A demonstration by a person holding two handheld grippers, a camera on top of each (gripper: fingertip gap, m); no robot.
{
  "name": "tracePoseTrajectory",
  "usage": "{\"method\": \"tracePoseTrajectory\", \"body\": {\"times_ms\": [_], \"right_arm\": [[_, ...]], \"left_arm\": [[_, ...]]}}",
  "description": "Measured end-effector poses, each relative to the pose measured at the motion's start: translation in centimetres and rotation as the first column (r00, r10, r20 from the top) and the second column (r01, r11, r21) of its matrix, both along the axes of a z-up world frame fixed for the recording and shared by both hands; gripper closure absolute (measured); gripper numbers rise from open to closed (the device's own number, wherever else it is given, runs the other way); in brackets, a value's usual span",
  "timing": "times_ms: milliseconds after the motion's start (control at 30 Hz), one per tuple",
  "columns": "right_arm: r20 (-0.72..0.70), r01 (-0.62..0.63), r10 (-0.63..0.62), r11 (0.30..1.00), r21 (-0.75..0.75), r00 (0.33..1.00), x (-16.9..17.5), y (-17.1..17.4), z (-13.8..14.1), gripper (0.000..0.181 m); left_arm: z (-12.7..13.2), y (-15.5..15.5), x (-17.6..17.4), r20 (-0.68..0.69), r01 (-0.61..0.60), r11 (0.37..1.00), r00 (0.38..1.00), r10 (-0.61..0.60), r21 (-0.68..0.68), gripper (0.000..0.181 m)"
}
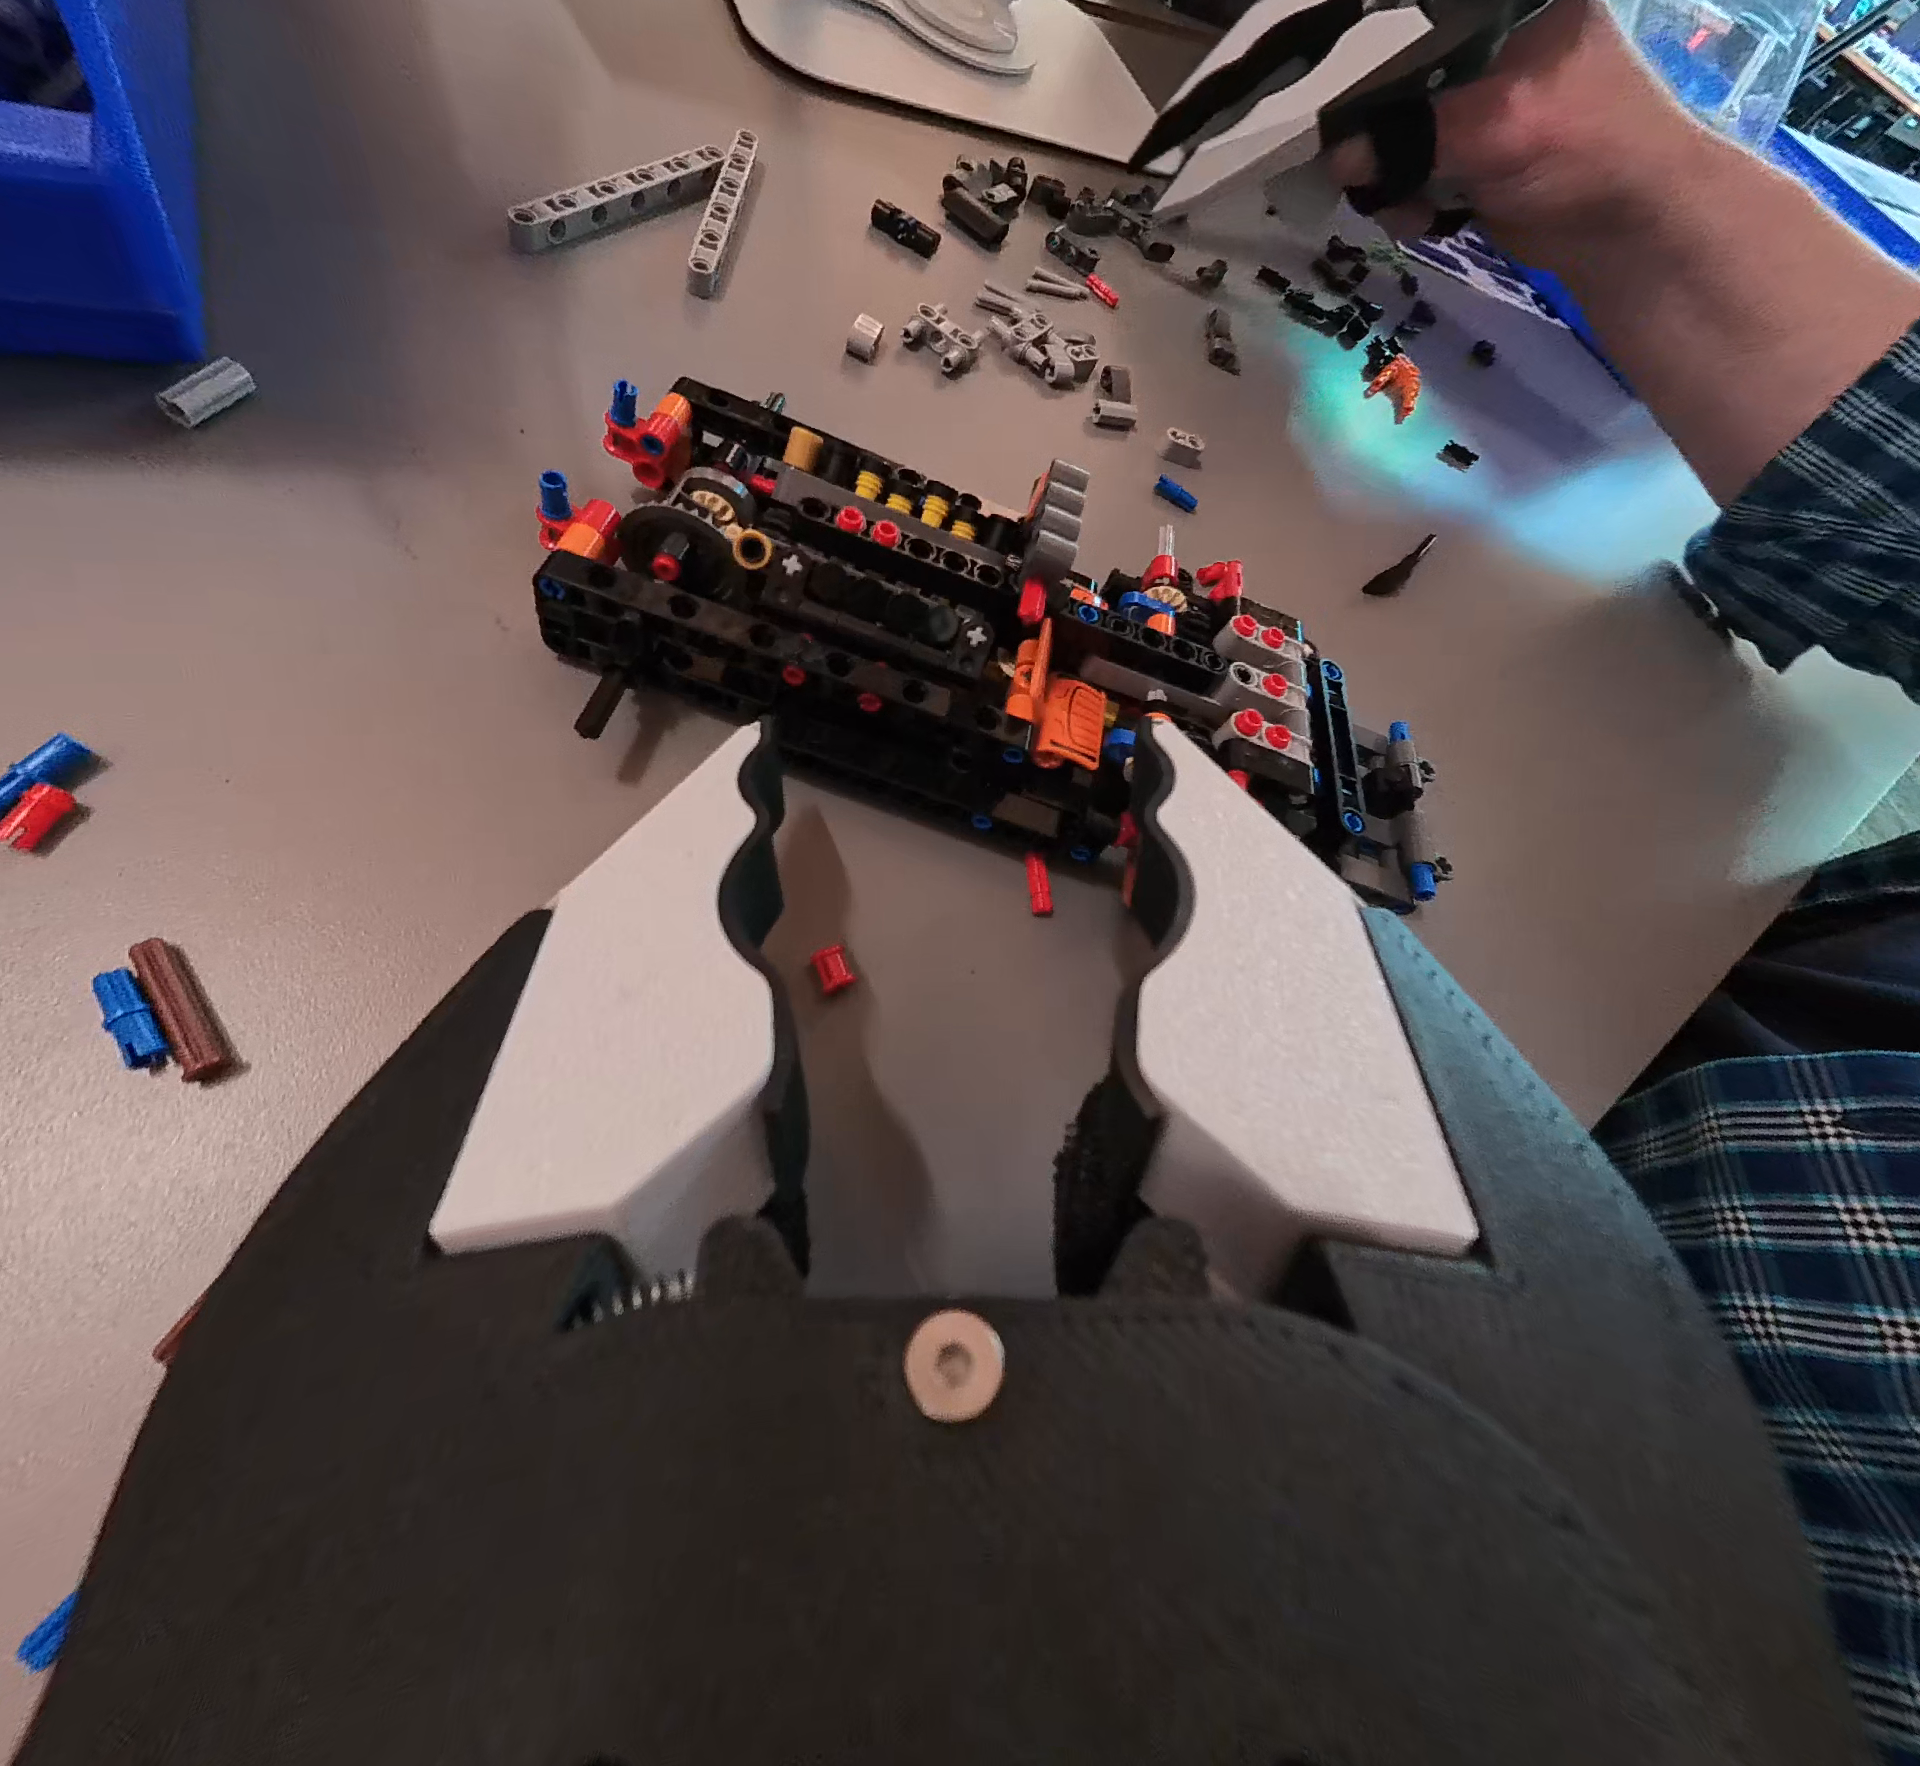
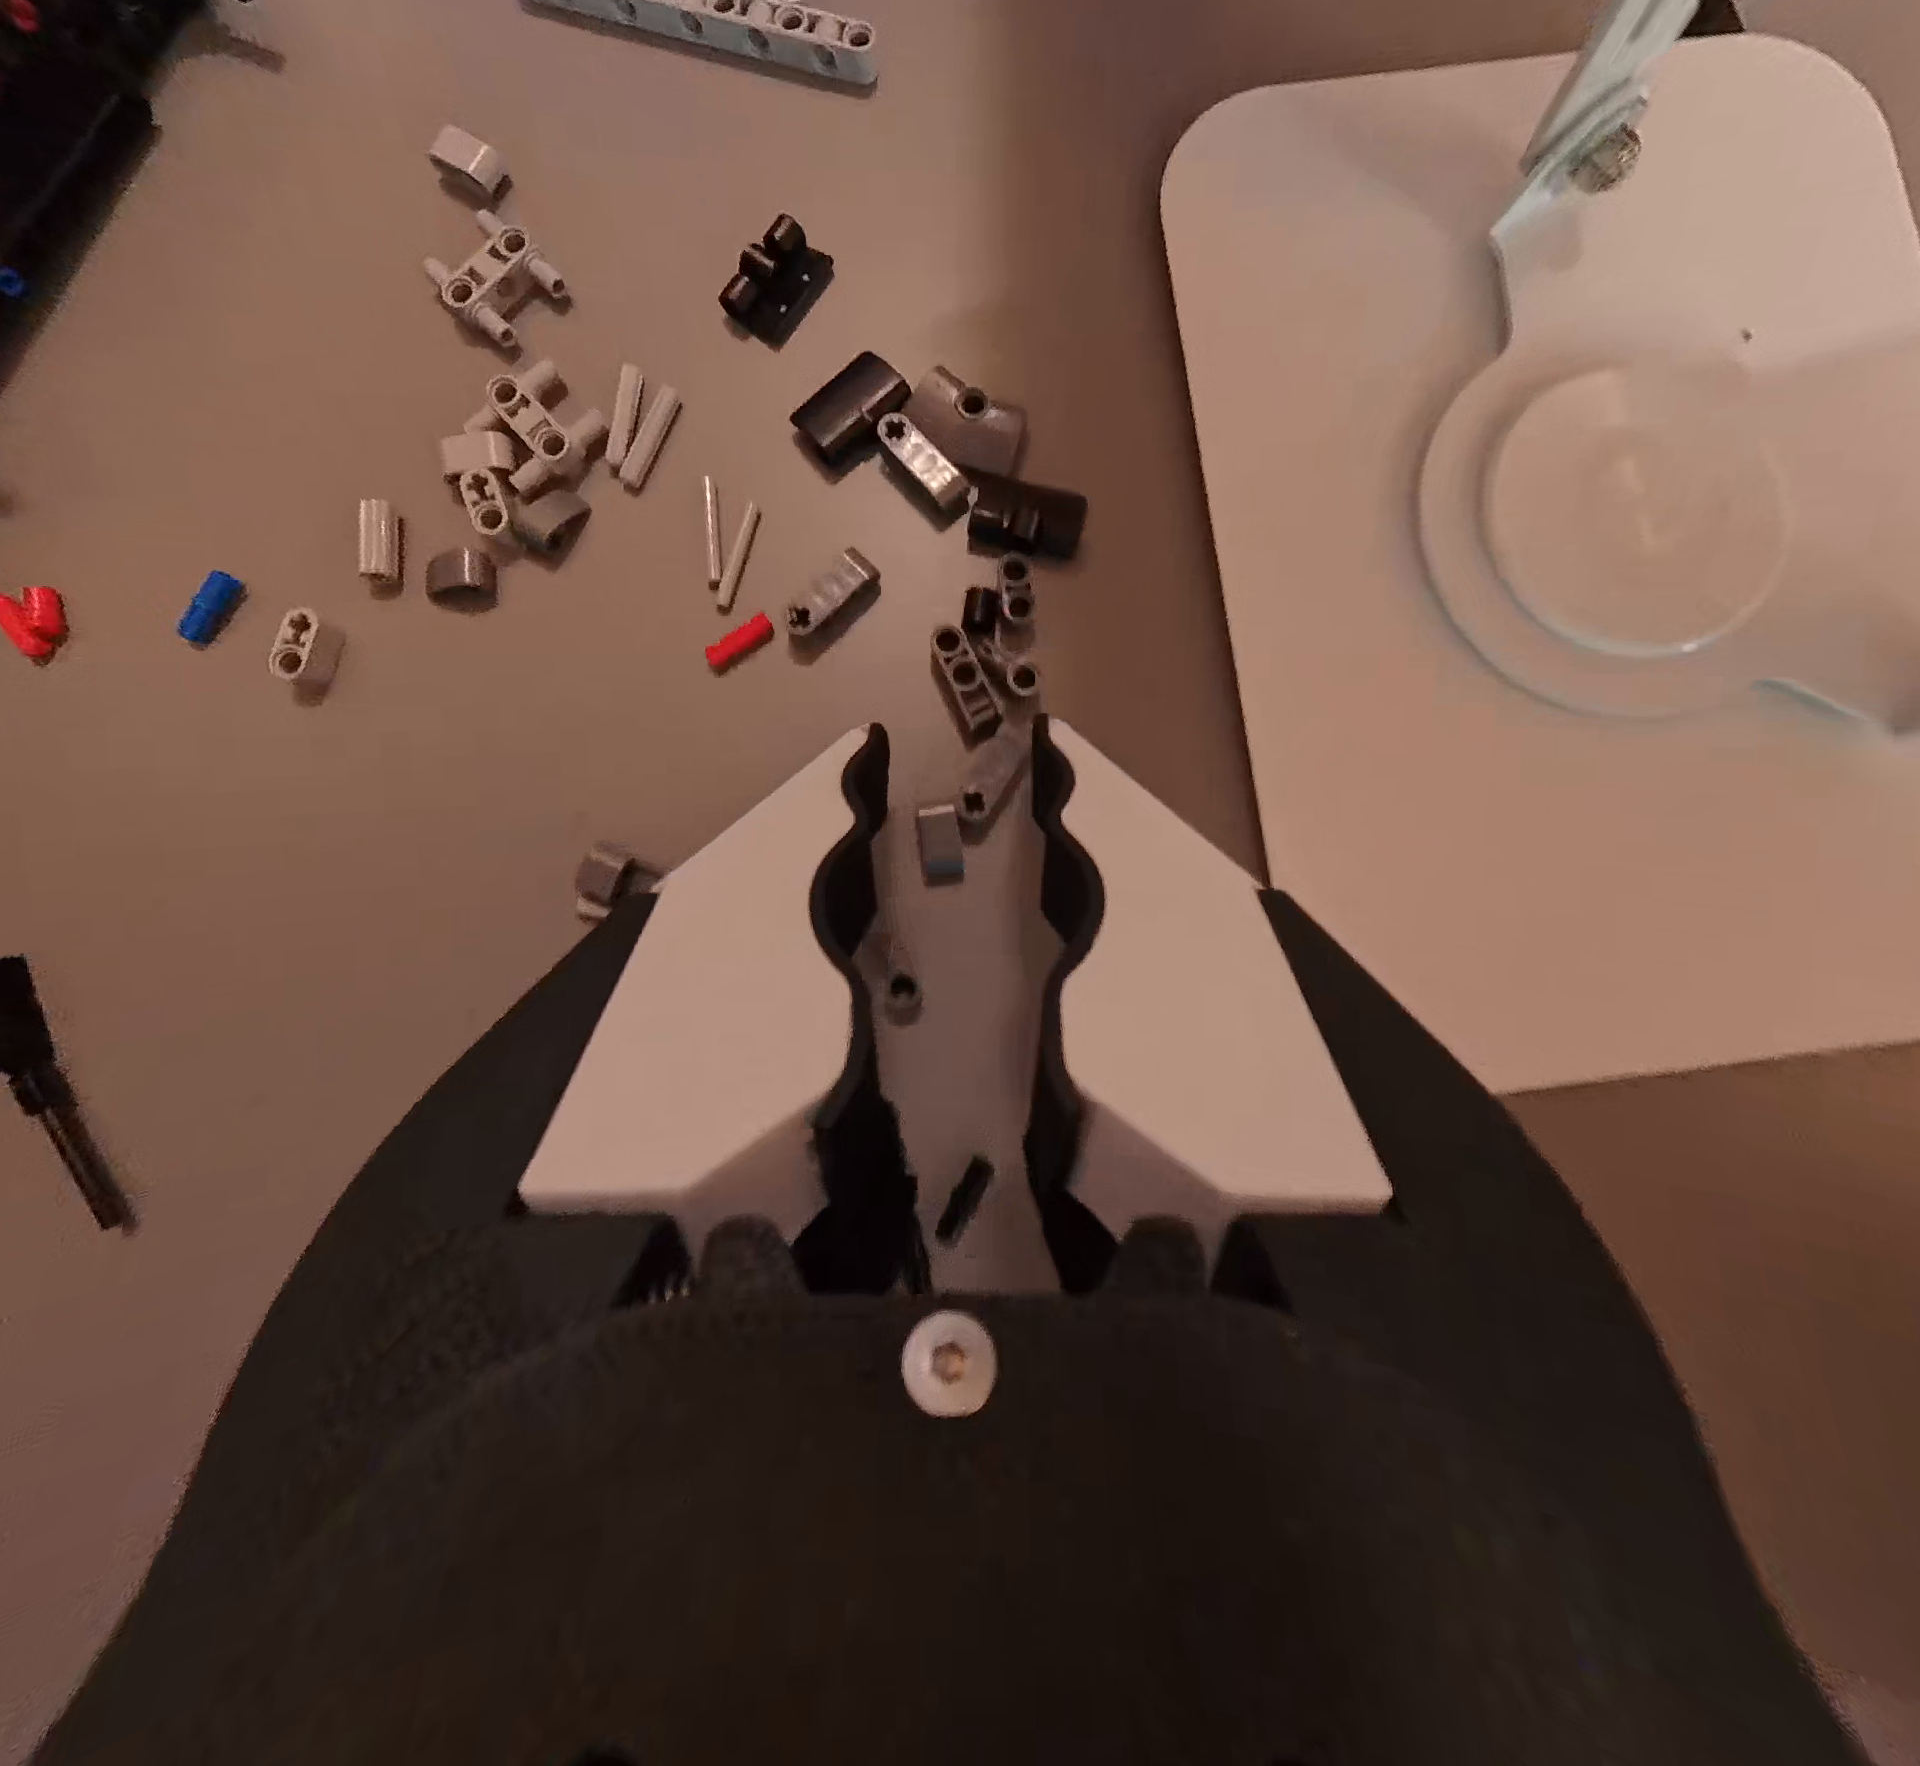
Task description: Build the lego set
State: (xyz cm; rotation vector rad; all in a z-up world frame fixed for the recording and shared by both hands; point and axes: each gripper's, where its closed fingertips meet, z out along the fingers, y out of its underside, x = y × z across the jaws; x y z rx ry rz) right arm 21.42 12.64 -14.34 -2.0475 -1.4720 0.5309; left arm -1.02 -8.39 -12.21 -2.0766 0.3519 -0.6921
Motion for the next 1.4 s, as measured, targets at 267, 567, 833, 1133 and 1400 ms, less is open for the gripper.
{"method": "tracePoseTrajectory", "body": {"times_ms": [267, 567, 833, 1133, 1400], "right_arm": [[0.017, -0.077, 0.078, 0.995, -0.057, 0.997, -1.6, -1.0, -1.0, 0.176], [-0.032, -0.123, 0.120, 0.985, -0.125, 0.992, -0.2, -4.0, 0.8, 0.167], [0.002, -0.130, 0.130, 0.991, -0.040, 0.991, -0.1, -3.7, 0.6, 0.168], [-0.006, -0.124, 0.124, 0.992, -0.037, 0.992, -1.5, -3.4, -0.1, 0.173], [0.026, -0.125, 0.127, 0.991, -0.052, 0.992, -1.4, -3.5, -1.2, 0.181]], "left_arm": [[0.1, 0.0, 0.0, 0.013, 0.003, 1.000, 1.000, -0.003, 0.000, 0.114], [0.1, 0.0, 0.1, 0.022, 0.010, 1.000, 1.000, -0.010, -0.005, 0.114], [0.0, 0.0, 0.1, 0.015, 0.012, 1.000, 1.000, -0.012, -0.008, 0.114], [0.0, 0.0, 0.1, 0.014, 0.010, 1.000, 1.000, -0.009, -0.010, 0.114], [0.0, 0.0, 0.1, 0.018, 0.011, 1.000, 1.000, -0.011, -0.012, 0.114]]}}
